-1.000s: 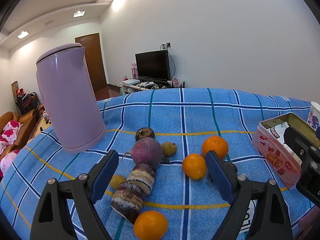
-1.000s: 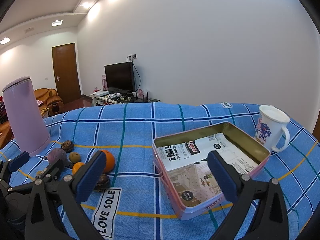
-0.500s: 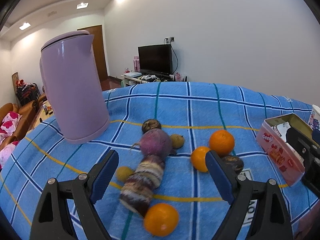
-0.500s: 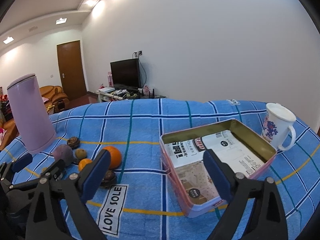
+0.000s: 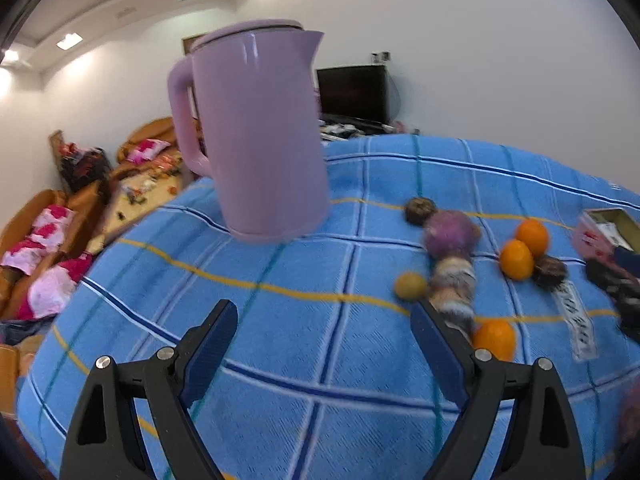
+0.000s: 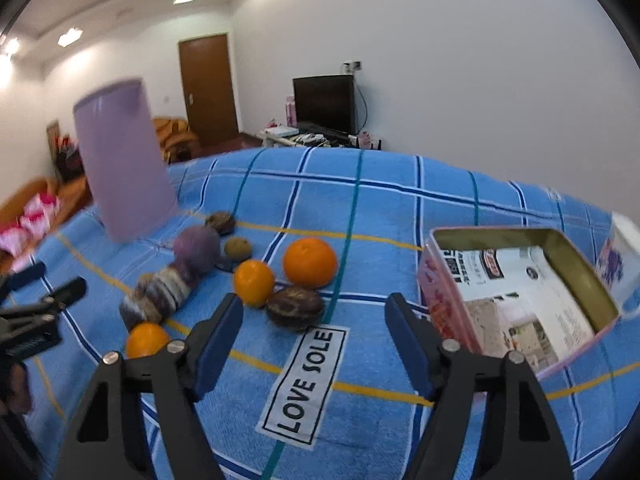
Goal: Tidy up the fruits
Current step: 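Grasp an orange with the left tool while the right tool grasps a dark brown fruit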
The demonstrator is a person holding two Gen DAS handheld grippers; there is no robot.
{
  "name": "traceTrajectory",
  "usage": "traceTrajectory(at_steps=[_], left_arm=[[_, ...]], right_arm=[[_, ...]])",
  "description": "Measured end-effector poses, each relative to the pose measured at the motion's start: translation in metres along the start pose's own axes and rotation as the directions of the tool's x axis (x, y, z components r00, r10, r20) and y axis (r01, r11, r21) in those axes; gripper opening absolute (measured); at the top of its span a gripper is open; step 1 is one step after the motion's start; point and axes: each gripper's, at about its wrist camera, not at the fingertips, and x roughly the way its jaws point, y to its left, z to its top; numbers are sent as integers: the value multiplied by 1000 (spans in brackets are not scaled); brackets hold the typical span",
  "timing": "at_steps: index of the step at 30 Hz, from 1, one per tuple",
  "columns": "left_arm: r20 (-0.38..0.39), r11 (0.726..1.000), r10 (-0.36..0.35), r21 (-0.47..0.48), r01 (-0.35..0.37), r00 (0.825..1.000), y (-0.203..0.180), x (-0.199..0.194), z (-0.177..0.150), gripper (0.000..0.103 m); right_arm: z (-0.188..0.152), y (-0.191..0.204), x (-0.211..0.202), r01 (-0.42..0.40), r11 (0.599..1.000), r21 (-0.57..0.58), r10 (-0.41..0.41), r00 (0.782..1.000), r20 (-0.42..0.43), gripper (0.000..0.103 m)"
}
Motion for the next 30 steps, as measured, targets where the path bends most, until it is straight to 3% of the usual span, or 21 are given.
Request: traceTrajectory(at_steps=[5,9,11,12,14,15,17,21,22,26,30], left_arm=[[-56,985,-157,59,161,986,-32,-8,-5,89],[-99,970,-216,88,225,971,-54,-8,-12,89],[-133,967,-227,86,239,965,-63,-3,-15,89],[-146,967,-228,84,241,963,-66,-2,-16,89],[-164,964,-236,85,252,958,-74,2,-18,89],[-169,962,-241,85,258,956,-77,3,-18,89],[-181,963,-236,86,254,955,-83,7,-17,79],[-246,969,-214,71,238,945,-96,23,-17,65],[-254,970,-212,62,235,944,-95,26,-17,56],[-229,978,-175,70,195,958,-99,29,-15,39],[-217,978,-167,85,190,962,-98,26,-15,38]], right_arm=[[3,8,21,-1,999,-32,-1,997,-71,75],[6,7,40,-20,999,-37,14,990,-139,75],[8,9,57,7,998,-57,-18,980,-199,74],[9,9,65,11,998,-57,-24,974,-226,72],[9,8,82,-17,999,-33,7,957,-288,58],[8,7,85,-29,999,-26,20,953,-301,58],[9,7,84,-42,998,-36,30,955,-294,49],[5,6,76,-47,998,-45,33,957,-287,48],[4,5,73,-52,998,-43,38,958,-284,48],[3,-1,53,-73,997,-18,67,968,-243,48],[7,-9,32,-99,995,26,102,978,-183,48]])
